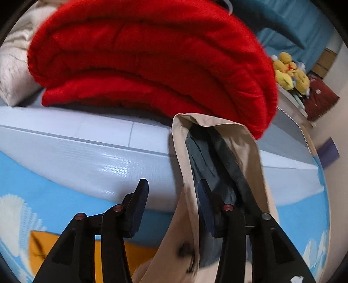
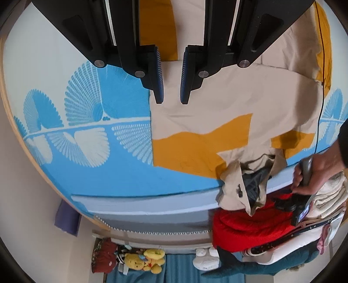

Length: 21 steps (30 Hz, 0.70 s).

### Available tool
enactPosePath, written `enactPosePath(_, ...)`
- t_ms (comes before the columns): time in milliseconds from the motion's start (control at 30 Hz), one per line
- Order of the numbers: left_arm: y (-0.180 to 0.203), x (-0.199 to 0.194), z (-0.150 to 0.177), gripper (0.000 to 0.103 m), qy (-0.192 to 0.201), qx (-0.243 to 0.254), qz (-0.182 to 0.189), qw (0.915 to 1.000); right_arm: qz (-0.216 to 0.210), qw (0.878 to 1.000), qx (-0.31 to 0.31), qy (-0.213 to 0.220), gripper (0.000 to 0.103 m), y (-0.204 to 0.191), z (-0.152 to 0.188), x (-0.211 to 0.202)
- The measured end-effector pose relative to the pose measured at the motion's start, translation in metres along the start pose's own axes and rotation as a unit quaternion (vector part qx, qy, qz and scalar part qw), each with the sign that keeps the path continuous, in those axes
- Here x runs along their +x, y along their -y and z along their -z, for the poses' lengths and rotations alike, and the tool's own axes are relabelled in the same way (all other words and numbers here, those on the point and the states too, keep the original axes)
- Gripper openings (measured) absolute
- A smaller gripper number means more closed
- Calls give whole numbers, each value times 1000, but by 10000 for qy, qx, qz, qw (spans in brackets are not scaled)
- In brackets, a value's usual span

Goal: Fold large clothes
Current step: 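Grasp the jacket hood with the left tool and lift it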

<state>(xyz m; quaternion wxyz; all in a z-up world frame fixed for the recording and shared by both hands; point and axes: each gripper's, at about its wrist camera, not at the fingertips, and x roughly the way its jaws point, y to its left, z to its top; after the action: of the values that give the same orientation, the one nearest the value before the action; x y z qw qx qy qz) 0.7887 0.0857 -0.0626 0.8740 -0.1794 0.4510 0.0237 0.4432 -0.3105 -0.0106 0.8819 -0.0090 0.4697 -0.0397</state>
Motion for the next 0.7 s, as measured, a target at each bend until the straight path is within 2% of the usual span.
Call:
enactPosePath(167, 7, 37, -4, 39, -175, -75, 27, 9998, 21, 10000, -10, -41, 17, 10, 1, 3)
enactPosePath(233, 9, 48, -5, 21, -299, -97, 128, 9994, 60, 10000, 18, -17, 17, 14, 0, 3)
enactPosePath(267, 10, 51, -5, 4, -349, -77, 149, 9993, 58, 10000, 31, -13, 17, 15, 0, 3)
enactPosePath(333, 15, 46, -2, 3, -310, 108, 85, 9994, 82, 9999, 45, -56, 17, 17, 0, 7)
enactPosePath(467, 32, 4, 11, 0, -100, 604, 288, 9977, -58, 9997, 229, -107, 17, 20, -4, 6)
enactPosePath(533, 44, -37, 28, 0, 74, 1041, 497, 9933, -128, 9994, 308, -37, 17, 20, -7, -1)
enactPosePath(600, 53, -71, 48, 0, 208, 1501, 604, 9866, -184, 9992, 345, 68, 17, 20, -10, -8)
enactPosePath(700, 65, -136, 99, 0, 356, 2343, 777, 9684, -302, 9984, 453, 152, 17, 17, -14, -16)
